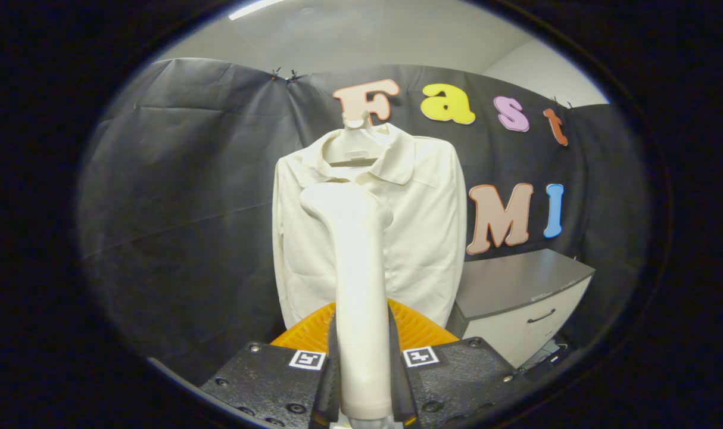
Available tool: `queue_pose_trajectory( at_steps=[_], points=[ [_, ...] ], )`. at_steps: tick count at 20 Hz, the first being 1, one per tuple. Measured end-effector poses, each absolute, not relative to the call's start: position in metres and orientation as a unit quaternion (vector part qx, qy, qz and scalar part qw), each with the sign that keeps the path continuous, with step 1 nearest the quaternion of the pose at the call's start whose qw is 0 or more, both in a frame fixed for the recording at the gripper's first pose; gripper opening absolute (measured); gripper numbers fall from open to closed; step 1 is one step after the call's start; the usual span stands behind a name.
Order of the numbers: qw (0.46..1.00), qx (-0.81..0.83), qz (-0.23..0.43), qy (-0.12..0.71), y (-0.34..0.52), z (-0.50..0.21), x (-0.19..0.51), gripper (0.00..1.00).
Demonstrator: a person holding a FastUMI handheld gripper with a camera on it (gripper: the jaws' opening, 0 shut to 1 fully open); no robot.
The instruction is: Iron the clothes twice with a garment steamer, once on the left side and once on the right side.
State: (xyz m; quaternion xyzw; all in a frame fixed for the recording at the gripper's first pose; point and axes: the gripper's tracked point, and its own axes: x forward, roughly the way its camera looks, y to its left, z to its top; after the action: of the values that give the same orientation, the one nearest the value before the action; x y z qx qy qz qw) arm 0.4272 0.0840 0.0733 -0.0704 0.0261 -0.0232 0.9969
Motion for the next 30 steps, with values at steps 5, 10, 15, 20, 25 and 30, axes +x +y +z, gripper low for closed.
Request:
queue_pose_trajectory(
  at_steps=[5,10,15,20,25,30],
  points=[
    [0.997,-0.072,-0.003,0.036,0.114,0.058,0.469,0.33],
    [0.996,-0.091,-0.019,0.014,0.114,0.066,0.517,0.33],
    [0.992,-0.102,-0.017,0.071,0.107,0.010,0.554,0.33],
    [0.984,-0.131,-0.016,0.123,0.090,-0.039,0.580,0.33],
    [0.979,-0.121,-0.011,0.163,0.091,-0.091,0.589,0.34],
    [0.970,-0.114,-0.011,0.213,0.089,-0.150,0.584,0.34]
  ],
)
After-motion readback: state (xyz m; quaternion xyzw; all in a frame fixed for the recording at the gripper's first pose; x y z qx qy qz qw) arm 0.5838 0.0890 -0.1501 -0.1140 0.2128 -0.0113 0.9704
